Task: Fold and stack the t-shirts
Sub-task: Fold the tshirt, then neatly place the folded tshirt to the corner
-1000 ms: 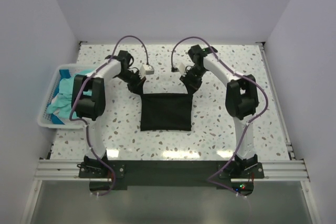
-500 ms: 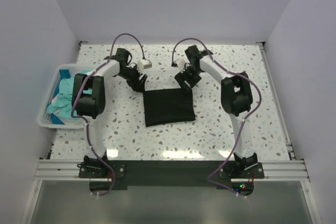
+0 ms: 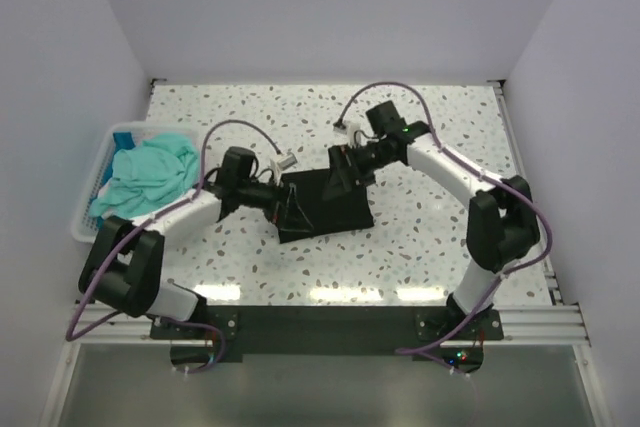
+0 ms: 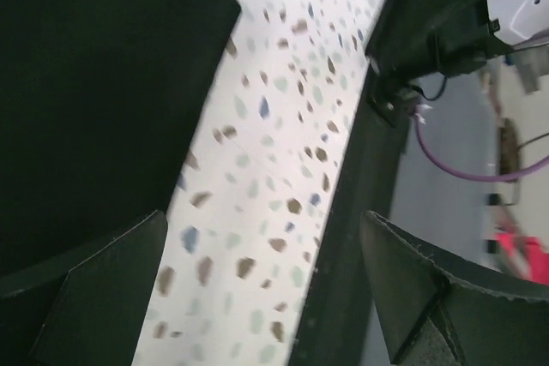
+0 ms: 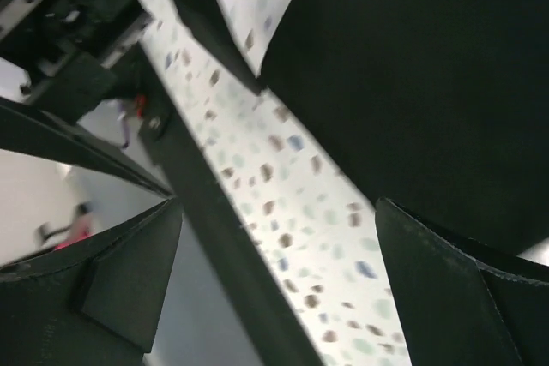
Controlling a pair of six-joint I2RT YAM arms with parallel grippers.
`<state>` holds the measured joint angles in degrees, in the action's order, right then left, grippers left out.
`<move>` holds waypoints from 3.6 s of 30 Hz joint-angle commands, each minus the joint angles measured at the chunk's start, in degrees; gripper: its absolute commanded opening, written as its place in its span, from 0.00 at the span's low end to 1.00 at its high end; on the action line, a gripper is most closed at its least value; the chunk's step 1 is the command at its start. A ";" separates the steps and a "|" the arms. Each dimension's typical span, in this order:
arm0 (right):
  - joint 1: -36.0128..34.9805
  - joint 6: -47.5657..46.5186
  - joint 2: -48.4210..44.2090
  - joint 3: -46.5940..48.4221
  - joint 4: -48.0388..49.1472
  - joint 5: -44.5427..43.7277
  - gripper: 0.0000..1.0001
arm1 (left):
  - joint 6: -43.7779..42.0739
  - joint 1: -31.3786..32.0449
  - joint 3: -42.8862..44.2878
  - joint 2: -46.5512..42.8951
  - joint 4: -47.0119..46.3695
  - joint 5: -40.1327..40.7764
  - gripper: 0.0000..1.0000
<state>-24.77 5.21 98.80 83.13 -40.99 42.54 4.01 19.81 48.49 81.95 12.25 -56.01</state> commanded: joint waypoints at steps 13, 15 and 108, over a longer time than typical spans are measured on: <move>-5.20 4.81 17.55 -12.56 7.86 7.81 0.99 | 30.17 4.46 -15.09 19.54 -37.46 3.63 0.99; -3.27 4.89 20.63 -12.56 7.86 9.40 0.99 | 30.45 1.65 -14.57 24.99 -38.70 0.91 0.96; 24.41 -48.88 25.55 5.19 -14.37 -42.46 0.98 | -13.24 -18.58 49.59 23.34 30.19 13.74 1.00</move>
<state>-4.10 -30.44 119.26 88.47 -52.21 2.96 -6.70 1.48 94.37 104.51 39.18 -38.04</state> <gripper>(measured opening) 0.985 0.997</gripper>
